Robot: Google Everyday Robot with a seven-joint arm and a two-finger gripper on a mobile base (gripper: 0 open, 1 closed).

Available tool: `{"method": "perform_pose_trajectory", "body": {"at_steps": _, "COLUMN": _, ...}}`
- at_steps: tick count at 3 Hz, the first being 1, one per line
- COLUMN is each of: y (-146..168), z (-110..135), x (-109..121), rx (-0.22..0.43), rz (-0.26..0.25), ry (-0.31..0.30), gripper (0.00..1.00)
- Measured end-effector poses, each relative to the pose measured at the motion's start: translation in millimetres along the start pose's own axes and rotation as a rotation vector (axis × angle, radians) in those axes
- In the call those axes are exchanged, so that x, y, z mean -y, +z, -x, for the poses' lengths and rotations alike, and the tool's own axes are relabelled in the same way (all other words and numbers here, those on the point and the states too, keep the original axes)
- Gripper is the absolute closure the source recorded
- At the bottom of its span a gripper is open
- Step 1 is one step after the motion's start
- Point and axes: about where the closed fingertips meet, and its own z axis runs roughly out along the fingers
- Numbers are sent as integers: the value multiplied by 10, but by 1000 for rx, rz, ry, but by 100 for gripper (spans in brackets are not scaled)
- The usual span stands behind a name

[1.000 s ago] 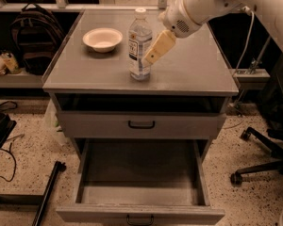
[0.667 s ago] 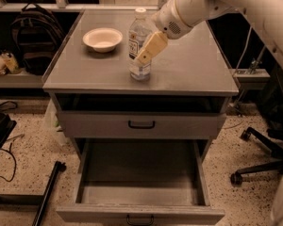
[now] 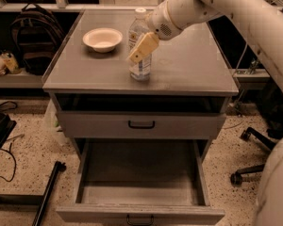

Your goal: Place blue plastic bottle into middle drawer

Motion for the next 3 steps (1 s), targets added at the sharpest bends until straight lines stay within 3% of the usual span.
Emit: {"method": "perform_pose_trajectory", "body": {"at_steps": 3, "y": 1, "z": 0, "x": 0, "rx": 0, "rz": 0, "ry": 0, "gripper": 66}}
